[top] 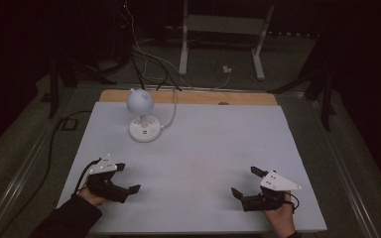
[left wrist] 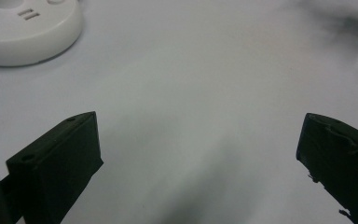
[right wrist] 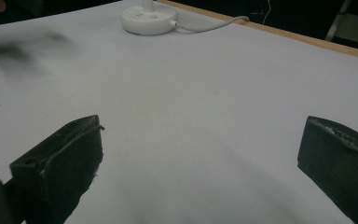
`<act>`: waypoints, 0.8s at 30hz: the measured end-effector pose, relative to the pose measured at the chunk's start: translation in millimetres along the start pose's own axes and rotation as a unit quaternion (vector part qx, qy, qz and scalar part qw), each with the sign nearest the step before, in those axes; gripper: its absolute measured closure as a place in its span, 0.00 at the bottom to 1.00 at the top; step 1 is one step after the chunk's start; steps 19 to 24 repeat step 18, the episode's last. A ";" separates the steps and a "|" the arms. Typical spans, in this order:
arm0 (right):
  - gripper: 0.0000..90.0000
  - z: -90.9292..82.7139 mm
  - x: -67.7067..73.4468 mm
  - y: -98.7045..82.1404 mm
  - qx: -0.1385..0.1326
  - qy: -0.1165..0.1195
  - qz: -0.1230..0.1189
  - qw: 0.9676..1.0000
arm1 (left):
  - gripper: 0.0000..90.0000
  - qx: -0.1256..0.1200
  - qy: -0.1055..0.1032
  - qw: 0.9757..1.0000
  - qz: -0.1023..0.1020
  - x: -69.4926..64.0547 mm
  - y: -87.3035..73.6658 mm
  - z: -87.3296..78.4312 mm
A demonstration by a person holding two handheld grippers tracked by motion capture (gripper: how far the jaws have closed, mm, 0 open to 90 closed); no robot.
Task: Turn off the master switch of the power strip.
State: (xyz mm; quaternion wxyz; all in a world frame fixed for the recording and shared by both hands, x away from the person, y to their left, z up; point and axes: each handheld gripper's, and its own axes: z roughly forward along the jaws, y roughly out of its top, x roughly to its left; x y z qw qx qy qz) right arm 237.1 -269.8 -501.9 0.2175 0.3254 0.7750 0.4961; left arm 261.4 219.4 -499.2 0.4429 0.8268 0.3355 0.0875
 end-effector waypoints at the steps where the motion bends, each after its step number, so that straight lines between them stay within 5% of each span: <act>1: 0.00 0.0 0.1 0.0 0.000 0.000 0.000 1.000 | 0.00 0.003 0.001 1.000 0.000 -1.4 -2.2 -0.6; 13: 0.00 2.1 0.3 -0.7 0.005 0.006 0.001 1.000 | 0.00 0.012 0.045 0.999 0.016 -13.4 -23.1 0.3; 24: 0.00 2.4 1.0 -0.5 0.006 0.007 -0.001 1.000 | 0.00 0.010 0.043 0.999 0.020 -13.4 -22.2 3.1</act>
